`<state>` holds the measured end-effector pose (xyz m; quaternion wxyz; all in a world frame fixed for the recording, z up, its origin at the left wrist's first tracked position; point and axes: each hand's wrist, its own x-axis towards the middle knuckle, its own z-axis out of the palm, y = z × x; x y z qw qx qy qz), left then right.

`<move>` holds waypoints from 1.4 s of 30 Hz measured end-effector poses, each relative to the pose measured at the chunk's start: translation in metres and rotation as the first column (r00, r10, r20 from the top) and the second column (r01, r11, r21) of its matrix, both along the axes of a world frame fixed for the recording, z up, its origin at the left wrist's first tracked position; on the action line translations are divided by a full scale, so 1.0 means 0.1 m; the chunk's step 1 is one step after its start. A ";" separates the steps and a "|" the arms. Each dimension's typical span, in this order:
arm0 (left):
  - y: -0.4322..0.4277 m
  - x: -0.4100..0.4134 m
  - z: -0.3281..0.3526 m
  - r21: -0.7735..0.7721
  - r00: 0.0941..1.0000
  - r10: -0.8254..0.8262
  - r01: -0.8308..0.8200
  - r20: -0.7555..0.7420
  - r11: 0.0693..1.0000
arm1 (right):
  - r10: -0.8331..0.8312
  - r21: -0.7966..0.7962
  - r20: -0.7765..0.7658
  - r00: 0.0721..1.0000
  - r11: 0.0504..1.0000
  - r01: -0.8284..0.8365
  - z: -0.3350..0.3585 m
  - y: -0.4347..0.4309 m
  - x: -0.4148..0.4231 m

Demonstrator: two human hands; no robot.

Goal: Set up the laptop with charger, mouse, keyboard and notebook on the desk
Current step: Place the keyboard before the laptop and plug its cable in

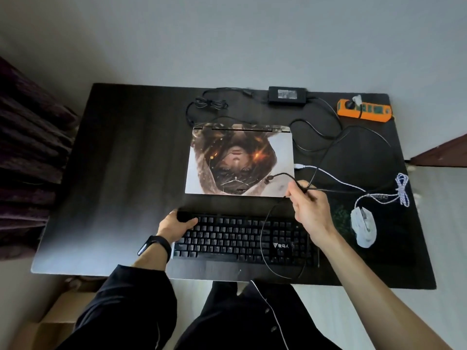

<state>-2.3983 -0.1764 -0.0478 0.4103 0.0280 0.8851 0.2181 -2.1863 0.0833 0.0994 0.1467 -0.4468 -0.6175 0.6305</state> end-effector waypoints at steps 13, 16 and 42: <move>-0.06 -0.10 -0.03 -0.086 0.998 0.061 -0.061 -0.007 0.994 | -0.173 -0.001 0.034 0.984 0.985 0.173 0.18 -0.06 -0.37; -0.08 -0.09 -0.05 -0.173 0.999 0.013 -0.018 -0.030 0.985 | -0.174 0.042 0.046 0.984 0.984 0.172 0.18 -0.06 -0.45; 0.50 -0.01 0.49 -0.110 0.920 -0.331 0.314 -0.211 0.943 | 0.058 -0.043 -0.029 0.998 0.997 -0.059 0.25 -0.39 -0.52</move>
